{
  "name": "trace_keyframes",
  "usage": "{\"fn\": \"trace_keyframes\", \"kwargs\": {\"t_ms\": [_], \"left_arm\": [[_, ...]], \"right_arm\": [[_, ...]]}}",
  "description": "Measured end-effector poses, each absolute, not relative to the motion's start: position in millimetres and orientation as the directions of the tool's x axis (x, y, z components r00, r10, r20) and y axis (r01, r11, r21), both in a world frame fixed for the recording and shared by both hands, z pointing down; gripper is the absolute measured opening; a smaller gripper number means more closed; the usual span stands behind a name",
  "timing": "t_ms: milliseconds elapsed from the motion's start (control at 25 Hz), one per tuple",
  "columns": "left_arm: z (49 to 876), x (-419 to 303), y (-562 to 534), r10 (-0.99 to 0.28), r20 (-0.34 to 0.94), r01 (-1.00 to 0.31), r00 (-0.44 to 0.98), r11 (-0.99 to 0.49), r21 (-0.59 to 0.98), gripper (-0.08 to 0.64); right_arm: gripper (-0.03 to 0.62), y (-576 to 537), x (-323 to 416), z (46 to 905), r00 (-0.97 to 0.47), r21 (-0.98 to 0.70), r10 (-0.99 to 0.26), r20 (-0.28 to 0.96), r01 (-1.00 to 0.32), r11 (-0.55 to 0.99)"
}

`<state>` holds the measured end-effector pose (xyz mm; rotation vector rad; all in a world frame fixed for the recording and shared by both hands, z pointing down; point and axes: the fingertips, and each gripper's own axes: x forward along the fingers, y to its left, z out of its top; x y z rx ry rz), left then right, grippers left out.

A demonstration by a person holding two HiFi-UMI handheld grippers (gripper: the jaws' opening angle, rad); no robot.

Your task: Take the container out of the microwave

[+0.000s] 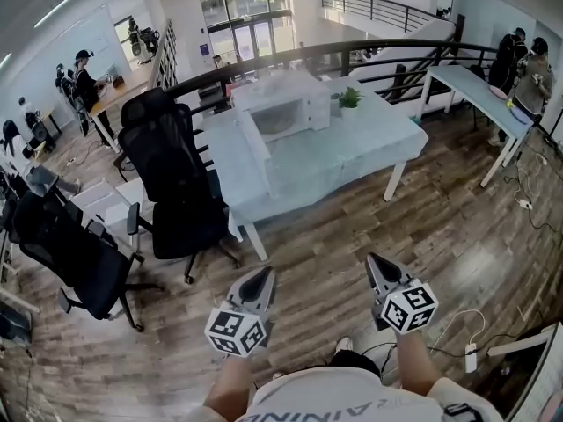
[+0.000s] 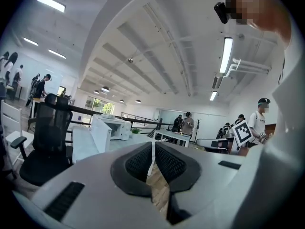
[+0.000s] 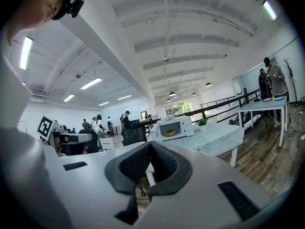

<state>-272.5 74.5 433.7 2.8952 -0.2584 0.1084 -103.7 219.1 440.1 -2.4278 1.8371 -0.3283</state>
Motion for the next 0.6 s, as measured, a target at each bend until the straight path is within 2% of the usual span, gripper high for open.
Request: {"fn": "trace_keyframes", "kwargs": {"t_ms": [280, 600], "left_arm": [[430.9, -191.5, 87.6, -0.227, 0.102, -0.243, 0.969, -0.948, 0.204, 0.048], [441.4, -135.5, 96.8, -0.260, 0.136, -0.283, 0.956, -0.942, 0.183, 0.048]], "right_arm": [[0.022, 217.6, -21.3, 446.8, 0.175, -0.195, -0.976, 0.130, -0.961, -0.198], [0.022, 218.2, 42.0, 455.5, 0.122, -0.217, -0.983, 0.135, -0.965, -0.149]]}}
